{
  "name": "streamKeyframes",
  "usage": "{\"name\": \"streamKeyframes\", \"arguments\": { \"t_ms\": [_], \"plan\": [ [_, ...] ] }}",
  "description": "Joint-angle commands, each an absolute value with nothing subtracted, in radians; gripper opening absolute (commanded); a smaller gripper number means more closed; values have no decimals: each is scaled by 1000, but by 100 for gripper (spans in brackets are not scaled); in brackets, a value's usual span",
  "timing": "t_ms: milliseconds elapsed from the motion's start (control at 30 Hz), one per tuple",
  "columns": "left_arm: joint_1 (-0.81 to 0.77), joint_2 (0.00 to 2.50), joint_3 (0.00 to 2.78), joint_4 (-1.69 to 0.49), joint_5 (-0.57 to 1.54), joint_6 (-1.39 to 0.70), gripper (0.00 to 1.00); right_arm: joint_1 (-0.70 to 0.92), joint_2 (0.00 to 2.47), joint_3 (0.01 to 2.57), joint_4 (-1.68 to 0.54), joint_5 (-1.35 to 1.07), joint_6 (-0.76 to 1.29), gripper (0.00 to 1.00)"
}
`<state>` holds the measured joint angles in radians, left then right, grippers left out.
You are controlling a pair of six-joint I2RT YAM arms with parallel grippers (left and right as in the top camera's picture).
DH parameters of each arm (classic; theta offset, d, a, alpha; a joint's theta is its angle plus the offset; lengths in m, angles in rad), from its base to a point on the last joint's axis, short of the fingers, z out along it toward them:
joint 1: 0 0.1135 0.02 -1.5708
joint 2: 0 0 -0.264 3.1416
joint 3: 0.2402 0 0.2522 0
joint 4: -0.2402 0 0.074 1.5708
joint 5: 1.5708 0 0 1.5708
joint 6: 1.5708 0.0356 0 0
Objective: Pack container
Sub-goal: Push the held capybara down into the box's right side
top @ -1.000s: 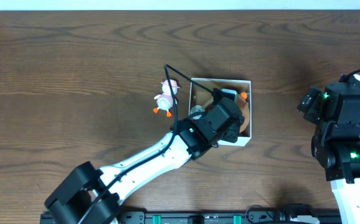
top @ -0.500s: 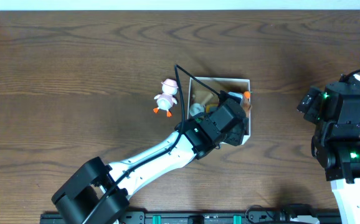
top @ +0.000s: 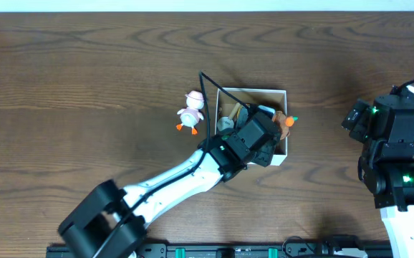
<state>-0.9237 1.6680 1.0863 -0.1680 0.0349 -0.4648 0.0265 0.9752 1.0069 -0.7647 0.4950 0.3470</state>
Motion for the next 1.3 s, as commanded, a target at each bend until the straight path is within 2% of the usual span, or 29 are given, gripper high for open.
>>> {"name": "streamKeyframes", "arguments": {
  "t_ms": [0, 267, 300, 367, 433, 467, 700, 733, 800, 833, 900, 1067, 1267],
  "plan": [
    [-920, 1572, 1085, -165, 13, -438, 52, 20, 978, 1015, -764, 512, 336, 99],
    [-920, 1461, 1085, -165, 14, -438, 52, 20, 978, 1015, -764, 512, 336, 99],
    [-920, 1458, 1085, -166, 14, -438, 49, 20, 978, 1015, -764, 512, 336, 99],
    [-920, 1457, 1085, -166, 14, -438, 26, 20, 978, 1015, -764, 512, 336, 99],
    [-922, 1457, 1085, -166, 14, -439, 8, 20, 978, 1015, -764, 512, 336, 99],
    [-923, 1457, 1085, -166, 15, -439, 6, 20, 978, 1015, -764, 512, 336, 99],
    [-945, 1468, 1085, -166, 14, -438, 7, 20, 978, 1015, -764, 512, 336, 99],
    [-952, 1475, 1085, -165, 14, -438, 11, 20, 978, 1015, -764, 512, 336, 99],
    [-964, 1491, 1085, -161, 14, -438, 44, 20, 978, 1015, -764, 512, 336, 99],
    [-969, 1502, 1085, -157, 14, -437, 56, 20, 978, 1015, -764, 512, 336, 99],
    [-971, 1522, 1085, -149, 14, -430, 72, 20, 978, 1015, -764, 512, 336, 99],
    [-971, 1574, 1085, -111, 14, -363, 88, 20, 978, 1015, -764, 512, 336, 99],
    [-971, 1633, 1085, -37, 12, -287, 90, 20, 978, 1015, -764, 512, 336, 99]
  ]
}}
